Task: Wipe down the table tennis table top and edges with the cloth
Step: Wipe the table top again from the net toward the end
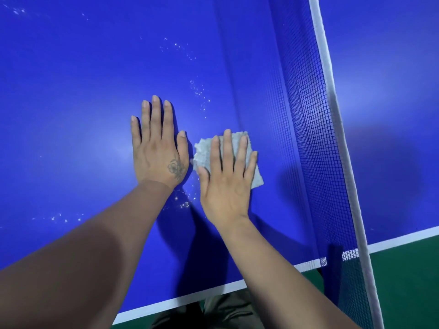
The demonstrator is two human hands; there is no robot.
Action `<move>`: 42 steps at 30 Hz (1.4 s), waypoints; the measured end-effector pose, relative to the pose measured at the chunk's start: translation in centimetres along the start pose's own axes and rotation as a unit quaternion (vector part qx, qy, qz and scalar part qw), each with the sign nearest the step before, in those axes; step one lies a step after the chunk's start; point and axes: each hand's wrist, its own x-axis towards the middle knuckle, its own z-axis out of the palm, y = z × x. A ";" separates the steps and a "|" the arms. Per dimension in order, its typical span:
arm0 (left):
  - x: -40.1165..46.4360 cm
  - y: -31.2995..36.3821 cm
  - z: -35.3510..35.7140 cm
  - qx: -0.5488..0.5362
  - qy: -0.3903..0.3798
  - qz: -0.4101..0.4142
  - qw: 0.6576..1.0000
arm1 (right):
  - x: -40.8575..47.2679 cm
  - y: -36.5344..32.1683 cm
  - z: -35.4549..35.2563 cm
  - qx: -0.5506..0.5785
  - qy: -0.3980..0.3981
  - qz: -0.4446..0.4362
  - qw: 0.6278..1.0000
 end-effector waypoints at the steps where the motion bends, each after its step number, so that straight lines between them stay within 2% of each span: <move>1: 0.0 0.0 0.1 -0.002 0.001 -0.001 1.000 | -0.8 0.4 0.2 -0.001 -0.002 -0.014 1.000; 4: -0.1 0.0 0.0 -0.026 0.007 -0.009 1.000 | -2.9 2.5 0.3 -0.007 -0.002 -0.043 0.999; 8: 1.3 -0.7 -0.3 -0.073 0.032 -0.016 0.997 | -2.8 5.8 -0.2 0.001 0.008 -0.041 0.999; 14: 6.7 -2.4 -0.6 -0.039 0.030 -0.056 0.997 | 4.2 7.3 -0.8 0.024 0.048 0.057 0.997; 18: 8.3 -2.4 -0.4 -0.019 0.019 -0.048 0.998 | 10.1 4.7 -1.2 0.012 0.078 0.094 0.992; 20: 8.3 -2.4 -0.5 -0.014 0.021 -0.046 0.999 | 12.3 2.2 -1.5 0.019 0.082 0.082 0.993; 25: 8.6 -2.4 -0.6 -0.009 0.031 -0.047 0.998 | 12.5 -3.7 -1.5 0.017 0.065 -0.017 0.998; 30: 8.6 -2.3 -0.5 -0.012 0.035 -0.048 0.998 | 8.2 -1.8 -1.2 0.013 0.044 -0.041 0.998; 36: 8.7 -2.4 -0.4 -0.019 0.039 -0.048 0.998 | 8.2 4.2 -1.3 0.027 0.057 0.047 0.997; 42: 8.8 -2.6 -0.5 -0.023 0.032 -0.058 0.998 | 16.2 3.4 -2.2 0.040 0.084 0.129 0.987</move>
